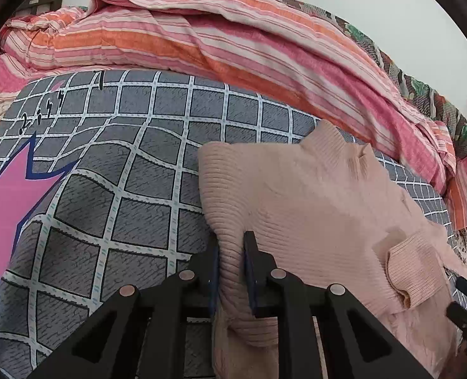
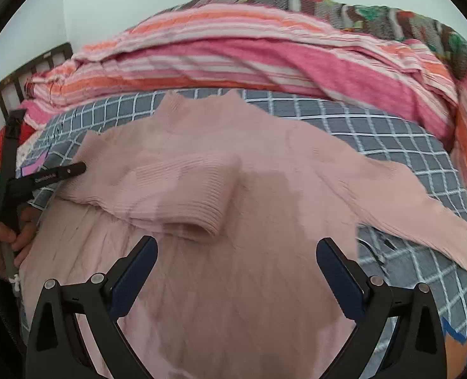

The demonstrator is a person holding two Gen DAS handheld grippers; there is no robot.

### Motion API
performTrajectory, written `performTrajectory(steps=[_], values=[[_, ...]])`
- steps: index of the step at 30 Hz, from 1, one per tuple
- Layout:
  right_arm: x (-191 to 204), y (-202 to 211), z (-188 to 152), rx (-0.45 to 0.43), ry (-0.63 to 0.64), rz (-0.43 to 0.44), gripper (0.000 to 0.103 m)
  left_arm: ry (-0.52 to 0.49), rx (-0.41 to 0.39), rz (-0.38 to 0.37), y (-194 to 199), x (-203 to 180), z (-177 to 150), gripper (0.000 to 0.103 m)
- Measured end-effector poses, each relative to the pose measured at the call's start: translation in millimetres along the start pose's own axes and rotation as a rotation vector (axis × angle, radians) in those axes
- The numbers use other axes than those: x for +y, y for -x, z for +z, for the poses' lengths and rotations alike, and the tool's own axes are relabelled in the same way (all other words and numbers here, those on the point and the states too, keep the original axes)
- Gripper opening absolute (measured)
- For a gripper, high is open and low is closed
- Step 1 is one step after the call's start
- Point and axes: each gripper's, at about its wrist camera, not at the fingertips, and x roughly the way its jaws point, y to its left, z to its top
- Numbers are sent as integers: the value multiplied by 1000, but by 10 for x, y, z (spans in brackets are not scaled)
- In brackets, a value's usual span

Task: Fold small clothes

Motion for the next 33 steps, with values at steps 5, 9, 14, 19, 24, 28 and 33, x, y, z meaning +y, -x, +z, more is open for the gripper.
performTrajectory(steps=[5,9,14,19,24,28,33], values=[[114,-265,105,40,25,-35,90,52,3,-51,-28,112,-1,19],[-4,-281,224,14,-25,-30,74,48,0,-49,-31,104,-5,19],[-499,-188,316,-11,-105,-15,72,49,1,-54,-33,104,-2,20],[-800,-176,275,3,-106,-23,72,63,4,-75,-41,122,7,20],[-956,-248,99,1,-127,-30,68,65,6,-77,-41,125,9,20],[-1005,-227,-43,-72,-156,-18,59,60,5,-72,-34,118,10,21],[-1049,-247,-88,-99,-187,-49,38,50,2,-67,-19,87,16,19]])
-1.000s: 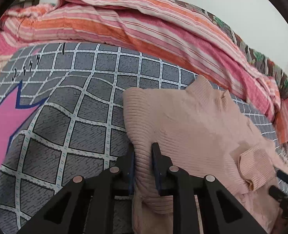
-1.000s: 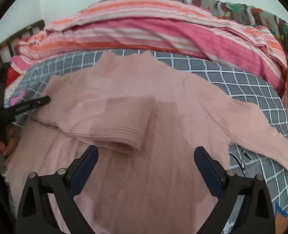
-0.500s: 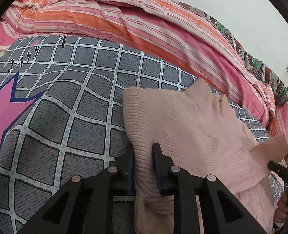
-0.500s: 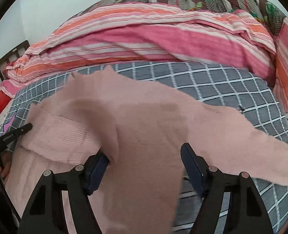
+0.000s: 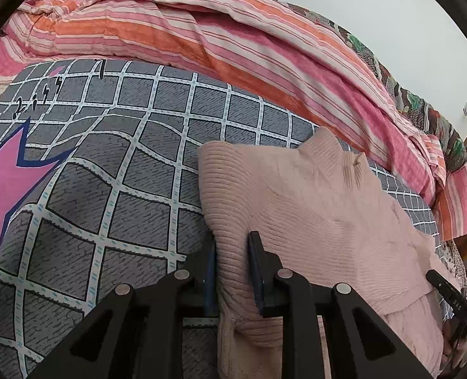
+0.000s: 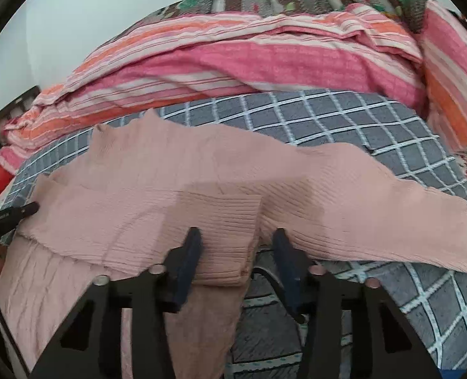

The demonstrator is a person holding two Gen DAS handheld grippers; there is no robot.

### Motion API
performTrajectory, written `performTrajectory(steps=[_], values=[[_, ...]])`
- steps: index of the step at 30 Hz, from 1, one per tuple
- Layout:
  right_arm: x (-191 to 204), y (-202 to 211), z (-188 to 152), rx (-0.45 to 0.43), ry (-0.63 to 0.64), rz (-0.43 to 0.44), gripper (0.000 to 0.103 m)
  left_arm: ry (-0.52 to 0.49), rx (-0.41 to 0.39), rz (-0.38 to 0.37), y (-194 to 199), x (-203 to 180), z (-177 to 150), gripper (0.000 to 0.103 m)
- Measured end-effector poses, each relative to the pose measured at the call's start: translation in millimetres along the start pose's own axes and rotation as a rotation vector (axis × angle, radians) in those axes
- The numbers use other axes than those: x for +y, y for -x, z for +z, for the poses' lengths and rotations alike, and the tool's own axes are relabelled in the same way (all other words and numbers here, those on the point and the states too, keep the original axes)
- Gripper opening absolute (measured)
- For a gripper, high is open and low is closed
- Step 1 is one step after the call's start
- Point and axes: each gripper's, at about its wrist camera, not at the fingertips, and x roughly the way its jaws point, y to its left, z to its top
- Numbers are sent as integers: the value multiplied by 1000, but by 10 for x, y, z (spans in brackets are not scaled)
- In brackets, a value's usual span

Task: Fold small clothes

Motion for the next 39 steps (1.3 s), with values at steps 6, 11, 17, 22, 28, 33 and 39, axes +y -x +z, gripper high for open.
performTrajectory(steps=[6,11,17,22,28,33,39], values=[[19,-62,-12,15,14,-42,37,0,-103,-7,202,-29,-30,13],[55,-81,-15,17,35,-72,37,15,-48,50,112,-33,-12,17],[35,-99,-14,23,29,-68,37,-60,-36,118,219,-153,-139,37],[56,-109,-17,26,42,-80,37,-150,-54,174,409,-244,-383,40],[5,-70,-20,20,18,-52,44,-209,-88,247,511,-313,-513,52],[-146,123,6,48,-29,-42,48,-186,-86,225,511,-254,-483,54],[-826,714,-80,-55,-84,-131,74,-180,-72,214,457,-257,-470,58]])
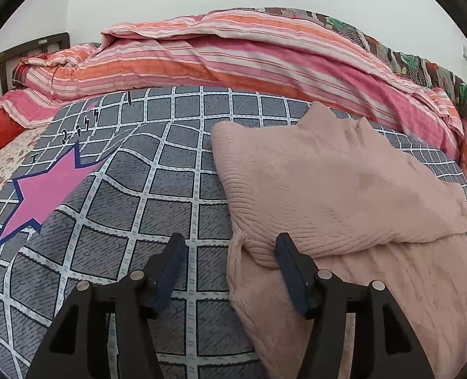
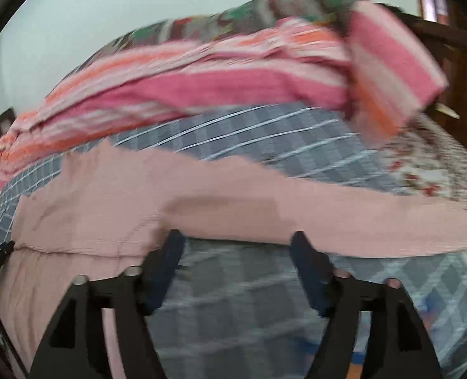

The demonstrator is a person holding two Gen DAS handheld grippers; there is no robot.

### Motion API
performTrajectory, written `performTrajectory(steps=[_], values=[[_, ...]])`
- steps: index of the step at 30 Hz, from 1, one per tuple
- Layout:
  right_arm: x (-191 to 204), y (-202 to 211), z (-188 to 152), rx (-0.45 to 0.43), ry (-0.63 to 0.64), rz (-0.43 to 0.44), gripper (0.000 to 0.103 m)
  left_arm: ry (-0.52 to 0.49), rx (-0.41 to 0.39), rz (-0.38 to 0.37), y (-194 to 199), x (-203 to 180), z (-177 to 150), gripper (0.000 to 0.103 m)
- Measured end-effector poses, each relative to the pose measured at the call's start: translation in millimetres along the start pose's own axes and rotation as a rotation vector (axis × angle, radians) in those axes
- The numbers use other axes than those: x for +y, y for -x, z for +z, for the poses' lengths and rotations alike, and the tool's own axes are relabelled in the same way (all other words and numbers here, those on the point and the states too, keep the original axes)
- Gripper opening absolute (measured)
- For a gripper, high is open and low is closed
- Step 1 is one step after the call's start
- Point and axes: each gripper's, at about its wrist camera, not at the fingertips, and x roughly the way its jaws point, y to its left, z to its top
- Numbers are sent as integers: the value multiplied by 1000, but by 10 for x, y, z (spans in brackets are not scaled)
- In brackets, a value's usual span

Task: Fold small clothes
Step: 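Grasp the other sleeve cuff with the right tool and lift it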

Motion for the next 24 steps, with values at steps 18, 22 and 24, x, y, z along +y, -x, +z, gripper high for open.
performTrajectory(steps=[18,22,24], values=[[-1707,55,-316,20,-285,-127,75,15,19,-11,-55,9,39,67],[-1831,-14,-218,21,-352,-83,75,20,20,-12,-62,13,35,67],[-1880,-39,-187,22,-379,-74,75,19,20,-11,-65,14,36,67]])
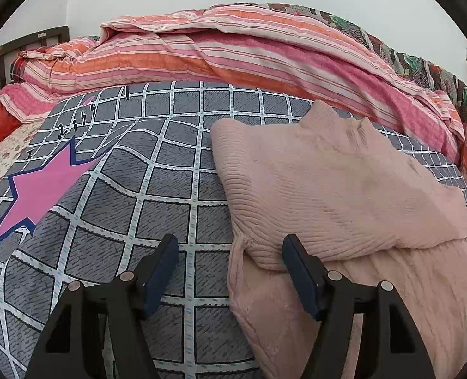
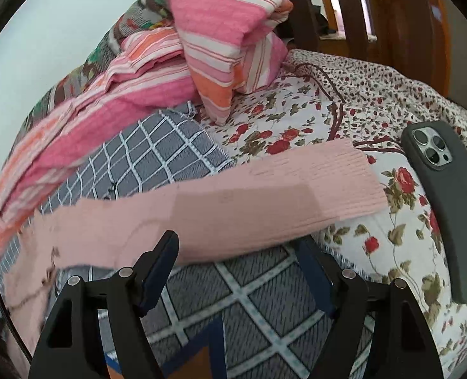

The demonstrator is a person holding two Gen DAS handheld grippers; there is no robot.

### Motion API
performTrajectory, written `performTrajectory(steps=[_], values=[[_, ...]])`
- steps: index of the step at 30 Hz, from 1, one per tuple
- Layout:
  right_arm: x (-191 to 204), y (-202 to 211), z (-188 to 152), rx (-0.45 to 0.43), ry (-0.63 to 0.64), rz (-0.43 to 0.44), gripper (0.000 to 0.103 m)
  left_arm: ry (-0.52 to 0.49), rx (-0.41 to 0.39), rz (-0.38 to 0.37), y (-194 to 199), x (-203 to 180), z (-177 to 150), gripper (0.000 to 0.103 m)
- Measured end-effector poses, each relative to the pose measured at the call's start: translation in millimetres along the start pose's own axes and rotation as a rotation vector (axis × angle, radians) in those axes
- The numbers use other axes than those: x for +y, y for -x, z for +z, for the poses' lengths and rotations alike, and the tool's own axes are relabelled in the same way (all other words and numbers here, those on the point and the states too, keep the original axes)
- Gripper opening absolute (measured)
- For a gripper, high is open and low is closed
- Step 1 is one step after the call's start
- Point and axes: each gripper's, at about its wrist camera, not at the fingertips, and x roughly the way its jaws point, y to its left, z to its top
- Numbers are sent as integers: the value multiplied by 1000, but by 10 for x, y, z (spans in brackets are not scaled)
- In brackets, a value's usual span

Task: Fold small clothes
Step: 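Grasp the other sleeve cuff with the right tool and lift it, then fold the held sleeve over the sweater body with the right tool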

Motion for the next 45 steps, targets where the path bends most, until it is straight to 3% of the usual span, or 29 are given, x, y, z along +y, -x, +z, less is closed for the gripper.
performTrajectory(steps=[3,5,7,10,14,19,23,29,37,41,45], values=[[2,-35,53,0,-11,-13,75,2,1,-2,-3,6,3,68],[31,-64,87,-15,6,-72,59,2,0,0,-3,5,4,68],[68,-91,106,-35,35,-158,15,3,0,-1,-4,8,9,68],[86,-50,139,-58,37,-163,7,2,0,0,-6,5,7,68],[221,192,193,-116,56,-170,7,10,-2,-12,-1,22,8,68],[693,619,239,-199,150,-180,6,23,-4,-39,14,58,13,71],[1259,972,258,-258,250,-157,6,29,-2,-83,14,92,20,76],[2290,1352,74,-299,392,-46,6,83,-15,-142,100,178,-21,80],[3722,1140,-438,-193,472,199,6,73,48,-214,364,365,-100,83],[4335,862,-806,-101,496,307,6,86,68,-201,579,576,-145,83],[4722,548,-1214,-22,545,361,6,128,71,-194,731,821,-283,83]])
